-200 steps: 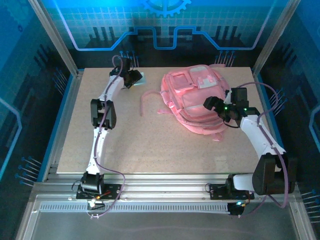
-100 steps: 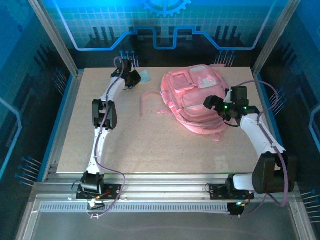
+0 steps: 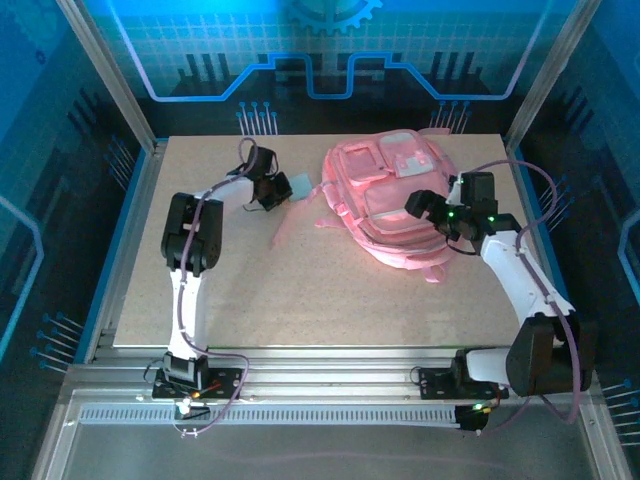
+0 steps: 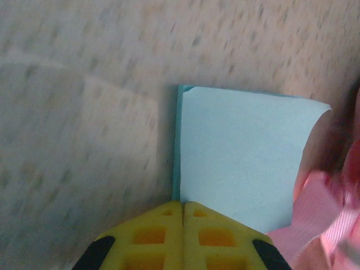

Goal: Pack the student bag

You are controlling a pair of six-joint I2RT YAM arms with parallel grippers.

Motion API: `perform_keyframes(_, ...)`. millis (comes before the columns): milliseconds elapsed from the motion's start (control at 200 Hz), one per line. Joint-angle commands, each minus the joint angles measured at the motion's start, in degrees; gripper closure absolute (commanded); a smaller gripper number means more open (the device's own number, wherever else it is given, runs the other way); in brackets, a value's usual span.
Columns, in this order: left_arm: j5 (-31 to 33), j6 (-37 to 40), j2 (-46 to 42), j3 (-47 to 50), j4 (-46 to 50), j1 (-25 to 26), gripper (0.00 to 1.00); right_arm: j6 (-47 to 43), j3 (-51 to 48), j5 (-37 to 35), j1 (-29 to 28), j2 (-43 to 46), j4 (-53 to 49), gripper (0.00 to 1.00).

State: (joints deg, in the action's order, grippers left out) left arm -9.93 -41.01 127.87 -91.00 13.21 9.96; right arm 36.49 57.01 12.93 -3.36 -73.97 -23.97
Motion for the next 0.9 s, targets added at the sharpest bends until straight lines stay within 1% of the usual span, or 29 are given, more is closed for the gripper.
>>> perform_keyframes(0, -0.3, 1.2, -5.9, 9.4, 0.1, -0.1, 1.00, 0.7, 1.0, 1.0, -3.4, 0.8, 0.1, 0.08)
perform_keyframes(115, -1.4, 1.7, -10.9, 18.9, -1.3, 1.7, 1.00, 1.2, 1.5, -0.5, -6.9, 0.7, -0.2, 0.08)
perform_keyframes(250, -1.1, 1.5, -16.5, 28.4, -2.5, 4.8, 1.00, 2.0, 1.3, -2.4, -11.0, 0.8, 0.1, 0.08)
perform_keyframes(345, -1.1, 0.8, -19.5, 33.6, -3.2, 7.3, 1.00, 2.4, 1.6, -2.9, -14.6, 0.0, 1.0, 0.09)
perform_keyframes(480, -0.7, -0.4, -22.6, 39.1, -2.8, 11.3, 1.00, 0.7, 2.4, -6.0, -21.3, -3.5, 2.3, 0.10)
perform_keyframes(605, 0.6, -0.7, -26.7, 44.1, -2.9, 13.4, 1.00, 0.1, 3.5, -6.6, -27.4, -7.5, 4.4, 0.13)
perform_keyframes(790, 0.4, 0.6, -31.3, 50.1, -2.2, 13.7, 1.00, 5.5, 4.2, -5.8, -34.6, -14.5, 7.8, 0.18)
perform_keyframes(850, -0.1, 1.0, -32.7, 50.8, -1.4, 13.8, 1.00, 7.2, 3.7, -5.7, -35.8, -16.4, 9.5, 0.22)
perform_keyframes(895, 0.1, 1.6, -33.8, 50.8, -0.2, 13.7, 0.99, 8.5, 3.3, -5.8, -36.2, -17.5, 10.8, 0.29)
